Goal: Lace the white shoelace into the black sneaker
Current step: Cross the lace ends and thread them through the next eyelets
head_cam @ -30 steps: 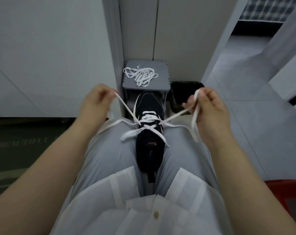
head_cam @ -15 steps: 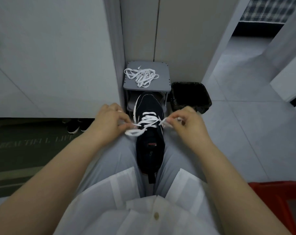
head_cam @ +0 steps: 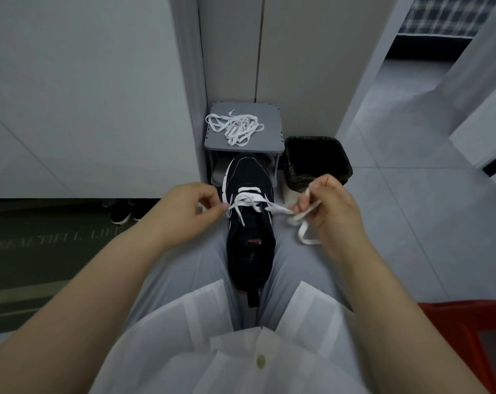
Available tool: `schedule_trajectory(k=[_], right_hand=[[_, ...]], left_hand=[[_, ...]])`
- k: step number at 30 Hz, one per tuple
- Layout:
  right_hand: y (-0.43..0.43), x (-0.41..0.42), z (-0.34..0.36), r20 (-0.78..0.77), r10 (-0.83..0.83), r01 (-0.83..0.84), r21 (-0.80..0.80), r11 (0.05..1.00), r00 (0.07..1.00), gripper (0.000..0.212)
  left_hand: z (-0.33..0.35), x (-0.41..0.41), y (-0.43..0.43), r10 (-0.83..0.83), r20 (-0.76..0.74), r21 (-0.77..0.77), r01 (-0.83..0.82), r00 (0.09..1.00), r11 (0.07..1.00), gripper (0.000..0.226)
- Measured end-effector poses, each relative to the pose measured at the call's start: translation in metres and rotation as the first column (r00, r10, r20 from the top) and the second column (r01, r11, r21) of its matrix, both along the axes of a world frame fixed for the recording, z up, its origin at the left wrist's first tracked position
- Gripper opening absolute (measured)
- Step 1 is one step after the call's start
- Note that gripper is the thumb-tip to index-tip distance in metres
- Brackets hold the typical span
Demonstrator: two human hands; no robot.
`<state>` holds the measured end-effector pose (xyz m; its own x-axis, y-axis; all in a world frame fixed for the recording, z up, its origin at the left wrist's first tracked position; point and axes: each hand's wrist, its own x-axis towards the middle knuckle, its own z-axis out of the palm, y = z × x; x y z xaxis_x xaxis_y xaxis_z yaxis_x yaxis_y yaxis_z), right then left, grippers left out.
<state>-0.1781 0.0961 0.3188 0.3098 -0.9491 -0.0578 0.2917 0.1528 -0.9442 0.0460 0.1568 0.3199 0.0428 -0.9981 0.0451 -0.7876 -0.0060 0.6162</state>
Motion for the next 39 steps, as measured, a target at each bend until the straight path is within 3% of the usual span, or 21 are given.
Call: schedule_trajectory(k=[2,4,6,10,12,15,19,21,22,23,25,26,28,29,30,31,36,39], right_hand=[[-0.002,-0.002,-0.008,-0.386,-0.045,-0.026,-0.178,0.984,0.921,0.017],[-0.003,-0.002,-0.017,-0.675,-0.112,-0.185,-0.353,0.917,0.729,0.02],[-0.004,0.0,-0.026,-0.775,-0.191,-0.303,-0.444,0.844,0.603,0.024],[-0.002,0.014,-0.03,-0.84,-0.247,-0.328,-0.436,0.838,0.483,0.018],[-0.002,0.019,-0.034,-0.827,-0.267,-0.292,-0.448,0.845,0.496,0.013],[-0.003,0.015,-0.024,-0.679,-0.249,-0.074,-0.409,0.91,0.69,0.009],[-0.003,0.004,0.0,-0.271,-0.212,0.167,-0.181,0.969,0.939,0.018],[-0.001,0.005,0.008,0.027,-0.122,0.122,-0.001,0.992,0.992,0.024],[0.0,0.006,0.01,0.074,-0.097,0.095,0.031,0.995,0.993,0.024],[0.002,0.008,0.009,0.023,-0.079,0.079,0.021,0.997,0.997,0.022],[0.003,0.011,0.005,-0.312,-0.071,0.026,-0.148,0.989,0.948,0.01],[0.004,0.012,0.0,-0.516,-0.101,-0.042,-0.258,0.965,0.851,0.002],[0.004,0.013,-0.012,-0.793,-0.188,-0.225,-0.377,0.899,0.579,0.012],[0.006,0.014,-0.017,-0.856,-0.226,-0.282,-0.385,0.879,0.465,0.015],[0.006,0.015,-0.022,-0.875,-0.26,-0.302,-0.398,0.866,0.408,0.017],[0.006,0.016,-0.026,-0.873,-0.279,-0.299,-0.412,0.861,0.4,0.016],[-0.002,0.009,-0.025,-0.72,-0.339,-0.045,-0.457,0.888,0.605,0.008],[-0.005,0.002,-0.016,-0.696,-0.307,-0.083,-0.466,0.881,0.649,0.004]], left_hand=[[-0.003,-0.003,0.001,-0.021,0.02,0.007,0.021,1.0,1.0,0.02],[-0.004,-0.005,0.0,-0.026,0.027,-0.018,0.027,0.999,0.999,0.012],[-0.006,-0.006,-0.002,-0.032,0.02,-0.053,0.033,0.999,0.998,0.013],[-0.013,-0.009,-0.006,-0.039,0.084,-0.141,0.05,0.996,0.989,0.018],[-0.02,-0.01,-0.007,-0.035,0.11,-0.161,0.052,0.993,0.986,0.032],[-0.032,-0.016,-0.004,-0.014,0.086,-0.161,0.028,0.996,0.987,0.055],[-0.039,-0.023,0.001,0.057,-0.027,-0.199,-0.061,0.998,0.978,0.056],[-0.04,-0.025,0.002,0.053,-0.019,-0.22,-0.056,0.998,0.974,0.057],[-0.041,-0.025,0.002,0.045,-0.001,-0.23,-0.044,0.999,0.972,0.058],[-0.042,-0.026,0.002,0.04,0.021,-0.238,-0.033,0.999,0.971,0.06],[-0.044,-0.027,0.001,0.04,0.056,-0.249,-0.025,0.998,0.968,0.06],[-0.045,-0.027,0.0,0.04,0.064,-0.25,-0.023,0.997,0.968,0.06],[-0.046,-0.027,-0.001,0.04,0.073,-0.247,-0.021,0.997,0.969,0.059],[-0.047,-0.027,-0.001,0.04,0.076,-0.248,-0.02,0.996,0.969,0.058],[-0.047,-0.027,0.0,0.041,0.077,-0.252,-0.021,0.996,0.967,0.058],[-0.047,-0.028,0.0,0.042,0.075,-0.256,-0.021,0.996,0.966,0.057],[-0.048,-0.027,0.002,0.043,0.078,-0.263,-0.021,0.996,0.965,0.056],[-0.047,-0.028,0.003,0.047,0.083,-0.264,-0.024,0.995,0.964,0.057]])
